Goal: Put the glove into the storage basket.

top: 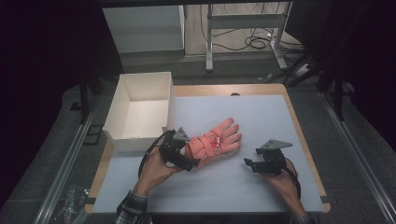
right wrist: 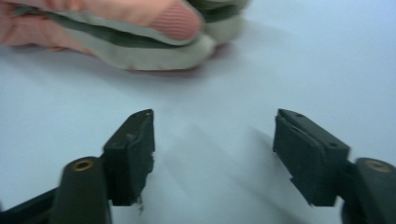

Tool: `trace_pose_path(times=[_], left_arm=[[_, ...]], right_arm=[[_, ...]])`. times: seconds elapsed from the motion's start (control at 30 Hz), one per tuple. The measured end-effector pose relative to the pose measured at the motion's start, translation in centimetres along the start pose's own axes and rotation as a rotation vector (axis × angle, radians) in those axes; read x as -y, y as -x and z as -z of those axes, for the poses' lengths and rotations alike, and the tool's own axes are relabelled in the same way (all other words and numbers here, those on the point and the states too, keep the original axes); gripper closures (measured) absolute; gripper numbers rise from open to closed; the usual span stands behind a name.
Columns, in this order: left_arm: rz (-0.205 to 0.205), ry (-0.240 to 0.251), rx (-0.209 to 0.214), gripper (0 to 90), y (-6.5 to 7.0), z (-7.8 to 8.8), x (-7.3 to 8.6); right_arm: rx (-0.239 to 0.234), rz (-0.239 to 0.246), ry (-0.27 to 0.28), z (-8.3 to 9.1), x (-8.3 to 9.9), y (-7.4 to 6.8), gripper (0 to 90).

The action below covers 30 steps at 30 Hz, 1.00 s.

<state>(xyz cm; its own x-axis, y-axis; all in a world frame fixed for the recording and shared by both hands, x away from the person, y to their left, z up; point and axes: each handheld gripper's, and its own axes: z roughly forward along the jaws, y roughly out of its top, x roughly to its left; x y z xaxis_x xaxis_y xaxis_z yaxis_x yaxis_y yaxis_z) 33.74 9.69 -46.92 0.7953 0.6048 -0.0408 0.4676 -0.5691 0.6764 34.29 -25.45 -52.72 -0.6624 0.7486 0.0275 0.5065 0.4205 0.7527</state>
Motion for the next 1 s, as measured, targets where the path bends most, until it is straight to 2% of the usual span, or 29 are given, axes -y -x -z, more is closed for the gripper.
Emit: trace_pose_path(times=[0.17,0.3,0.4,0.43,0.47,0.73,0.8,0.9,1.0], left_arm=[[-0.038,-0.026,0.022,0.0,-0.2,-1.2,-2.3],[-0.085,-0.086,0.038,0.0,-0.4,-2.8,-3.7],[-0.102,-0.13,0.044,0.1,-0.5,-4.3,-4.2],[-0.102,-0.13,0.044,0.0,-0.5,-4.3,-4.2],[-0.108,-0.158,0.053,0.0,-0.6,-5.2,-4.2],[-0.093,-0.238,0.107,0.0,-1.4,-7.8,-3.0],[-0.096,-0.271,0.087,0.0,-1.5,-8.3,-2.6],[-0.089,-0.296,0.11,0.0,-1.6,-8.8,-2.1],[-0.125,-0.295,0.064,1.4,-1.0,-8.9,-1.8]], right_arm=[[0.06,-0.005,-0.001,0.6,0.4,1.3,22.4],[0.087,-0.011,-0.009,0.9,0.6,1.9,21.5],[0.092,-0.009,-0.026,0.8,0.8,2.2,21.1],[0.092,-0.009,-0.026,0.8,0.8,2.2,21.1],[0.092,-0.002,-0.03,0.8,0.8,2.1,21.0],[0.095,0.008,-0.039,0.6,0.8,2.0,20.1],[0.095,0.008,-0.039,0.6,0.8,2.0,20.0],[0.095,0.008,-0.04,0.6,0.8,2.0,19.8],[0.097,0.009,-0.041,0.6,0.8,1.9,19.7]])
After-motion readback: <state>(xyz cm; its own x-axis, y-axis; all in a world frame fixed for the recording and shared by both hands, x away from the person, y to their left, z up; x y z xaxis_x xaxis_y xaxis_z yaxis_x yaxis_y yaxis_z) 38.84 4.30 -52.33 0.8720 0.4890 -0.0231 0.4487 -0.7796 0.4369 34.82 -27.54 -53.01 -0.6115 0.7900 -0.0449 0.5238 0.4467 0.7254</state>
